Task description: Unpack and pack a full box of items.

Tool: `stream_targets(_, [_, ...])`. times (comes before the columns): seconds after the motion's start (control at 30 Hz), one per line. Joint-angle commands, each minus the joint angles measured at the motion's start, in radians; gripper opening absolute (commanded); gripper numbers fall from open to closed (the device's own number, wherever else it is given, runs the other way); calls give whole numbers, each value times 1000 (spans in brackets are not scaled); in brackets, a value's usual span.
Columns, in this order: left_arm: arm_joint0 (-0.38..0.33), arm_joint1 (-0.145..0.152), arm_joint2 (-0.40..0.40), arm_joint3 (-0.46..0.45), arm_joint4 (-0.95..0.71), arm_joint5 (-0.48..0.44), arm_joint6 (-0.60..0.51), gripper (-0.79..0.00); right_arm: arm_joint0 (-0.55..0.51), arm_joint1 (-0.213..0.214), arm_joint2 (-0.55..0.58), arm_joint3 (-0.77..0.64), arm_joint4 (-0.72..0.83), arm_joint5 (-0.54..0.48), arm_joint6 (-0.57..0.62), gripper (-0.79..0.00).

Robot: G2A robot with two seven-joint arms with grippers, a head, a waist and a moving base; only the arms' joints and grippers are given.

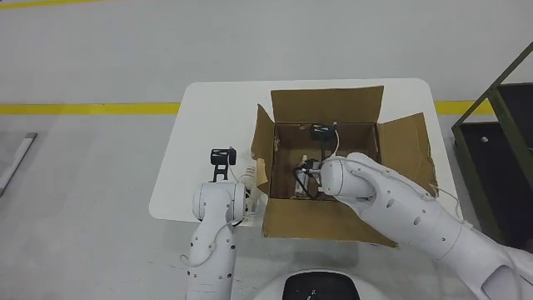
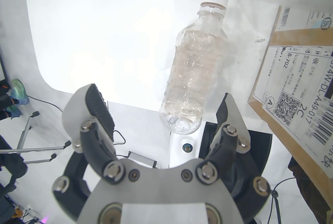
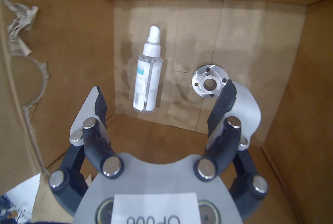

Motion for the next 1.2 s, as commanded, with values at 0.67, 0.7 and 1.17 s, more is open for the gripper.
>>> stream_targets(0.67, [0,0,0,0,0,0,0,0,42,-67,-109,111,-67,-19,-23,-126])
stream_targets(0.7, [0,0,0,0,0,0,0,0,50,-76,-118,127,-68,-10,-25,-182])
stream_targets(1.17, [0,0,0,0,0,0,0,0,116,-198,-169,384,10,-57,-68,-289])
